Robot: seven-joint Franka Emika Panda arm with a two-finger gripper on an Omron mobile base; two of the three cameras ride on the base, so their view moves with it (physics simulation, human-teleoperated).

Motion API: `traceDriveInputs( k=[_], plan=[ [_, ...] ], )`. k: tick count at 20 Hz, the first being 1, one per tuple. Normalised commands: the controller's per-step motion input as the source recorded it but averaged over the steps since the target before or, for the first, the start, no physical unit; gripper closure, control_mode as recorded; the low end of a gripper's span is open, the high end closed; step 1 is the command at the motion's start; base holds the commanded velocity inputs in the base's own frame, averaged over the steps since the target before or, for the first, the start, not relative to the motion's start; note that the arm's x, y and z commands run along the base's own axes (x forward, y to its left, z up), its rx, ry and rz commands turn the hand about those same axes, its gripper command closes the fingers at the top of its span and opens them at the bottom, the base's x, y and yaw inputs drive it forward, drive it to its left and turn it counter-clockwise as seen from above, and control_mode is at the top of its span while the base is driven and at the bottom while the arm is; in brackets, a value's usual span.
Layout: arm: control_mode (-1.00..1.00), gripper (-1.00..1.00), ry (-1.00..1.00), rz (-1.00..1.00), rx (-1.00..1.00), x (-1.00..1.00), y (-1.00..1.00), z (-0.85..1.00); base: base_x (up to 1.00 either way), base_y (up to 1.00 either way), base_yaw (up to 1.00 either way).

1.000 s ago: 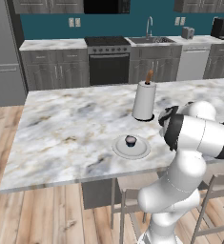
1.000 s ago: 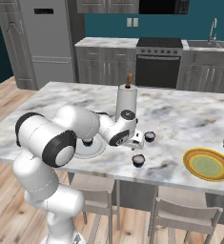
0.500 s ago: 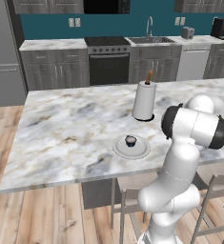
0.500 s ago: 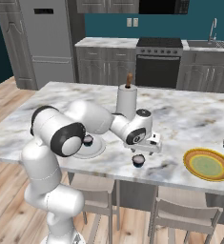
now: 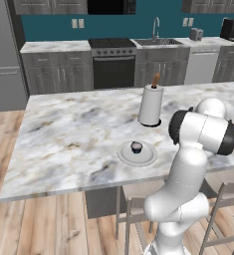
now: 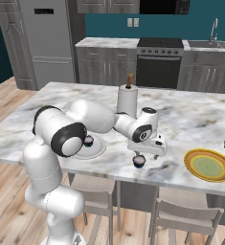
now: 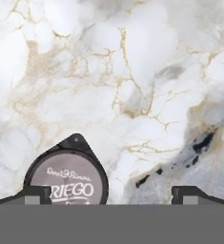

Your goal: Place two yogurt containers on each plate.

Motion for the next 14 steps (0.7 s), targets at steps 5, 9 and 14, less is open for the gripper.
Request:
traceDriveInputs(
  k=[5,9,14],
  plan=[
    [-1.0,-1.0,0.04,0.0,0.03,-0.43,0.0,-0.08,0.0,0.0,0.0],
    [-1.0,-1.0,0.0,0.0,0.06,-0.28,0.16,0.0,0.0,0.0,0.0],
    [-1.0,-1.0,0.0,0.0,0.01,0.0,0.36,-0.07,0.0,0.0,0.0]
  ],
)
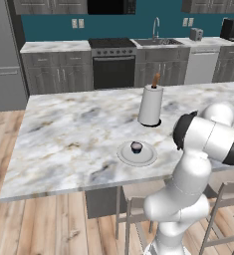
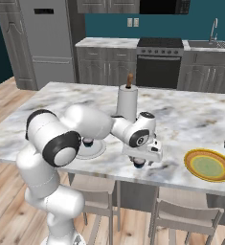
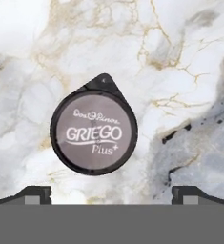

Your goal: Place two yogurt containers on each plate.

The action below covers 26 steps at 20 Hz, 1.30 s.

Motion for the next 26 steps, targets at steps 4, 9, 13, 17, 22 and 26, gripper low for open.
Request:
traceDriveInputs(
  k=[4,9,13,17,22,26],
  plan=[
    [-1.0,-1.0,0.0,0.0,0.0,0.12,0.11,-0.15,0.0,0.0,0.0],
    [-1.0,-1.0,0.0,0.0,0.0,0.0,-0.15,-0.16,0.0,0.0,0.0],
    [-1.0,-1.0,0.01,0.0,-0.01,0.04,-0.07,-0.18,0.0,0.0,0.0],
    [-1.0,-1.0,0.0,0.0,0.0,0.08,0.0,-0.09,0.0,0.0,0.0],
    [-1.0,-1.0,0.0,0.0,0.0,0.17,0.0,-0.12,0.0,0.0,0.0],
    [-1.0,-1.0,0.0,0.0,0.0,0.28,0.0,-0.12,0.0,0.0,0.0]
  ],
)
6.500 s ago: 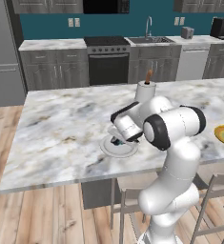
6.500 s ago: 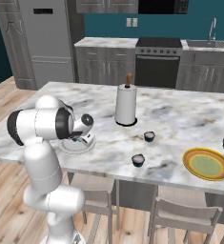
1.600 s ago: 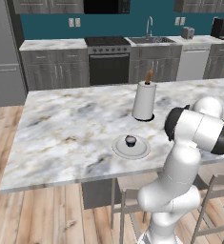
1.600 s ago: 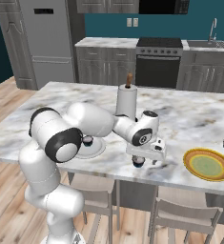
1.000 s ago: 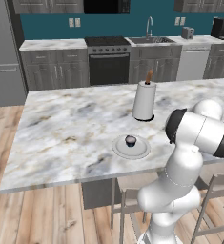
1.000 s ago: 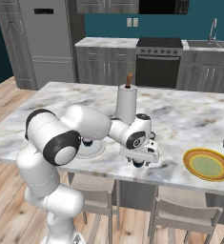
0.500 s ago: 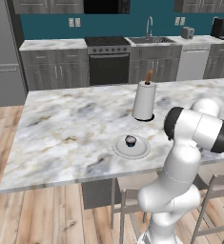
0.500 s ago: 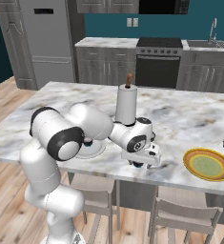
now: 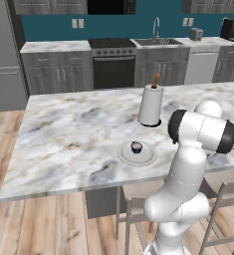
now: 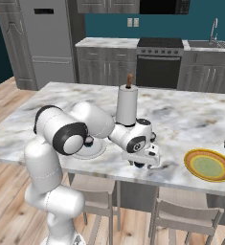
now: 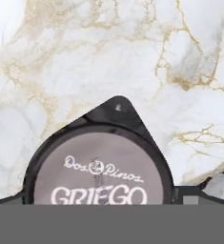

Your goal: Place two yogurt containers on each plate.

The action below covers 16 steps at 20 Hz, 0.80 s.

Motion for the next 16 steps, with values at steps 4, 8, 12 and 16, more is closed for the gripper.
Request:
traceDriveInputs(
  k=[4,8,12,16],
  plan=[
    [-1.0,-1.0,0.0,0.02,0.0,0.23,0.0,-0.03,0.0,0.0,0.0],
    [-1.0,-1.0,0.0,0.02,0.0,0.19,0.0,-0.01,0.0,0.0,0.0],
    [-1.0,1.0,0.0,0.0,0.0,0.0,0.0,-0.03,0.0,0.0,0.0],
    [-1.0,1.0,0.0,0.0,0.0,-0.15,0.0,0.0,0.0,0.0,0.0]
  ],
)
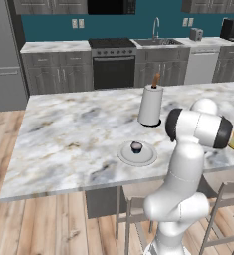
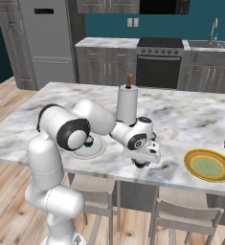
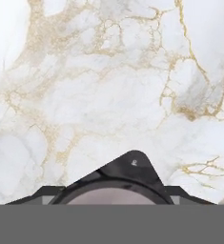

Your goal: Place two yogurt containers on each plate.

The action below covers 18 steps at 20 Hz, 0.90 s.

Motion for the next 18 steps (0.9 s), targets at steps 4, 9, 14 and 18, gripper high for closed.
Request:
traceDriveInputs(
  k=[4,9,14,18],
  plan=[
    [-1.0,1.0,-0.03,0.0,0.02,-0.35,0.13,0.19,0.0,0.0,0.0],
    [-1.0,1.0,-0.14,0.0,0.0,-0.34,0.74,0.71,0.0,0.0,0.0],
    [-1.0,1.0,-0.1,0.0,0.0,-0.15,0.94,0.47,0.0,0.0,0.0],
    [-1.0,1.0,0.0,0.0,-0.01,0.0,1.0,0.26,0.0,0.0,0.0]
  ],
)
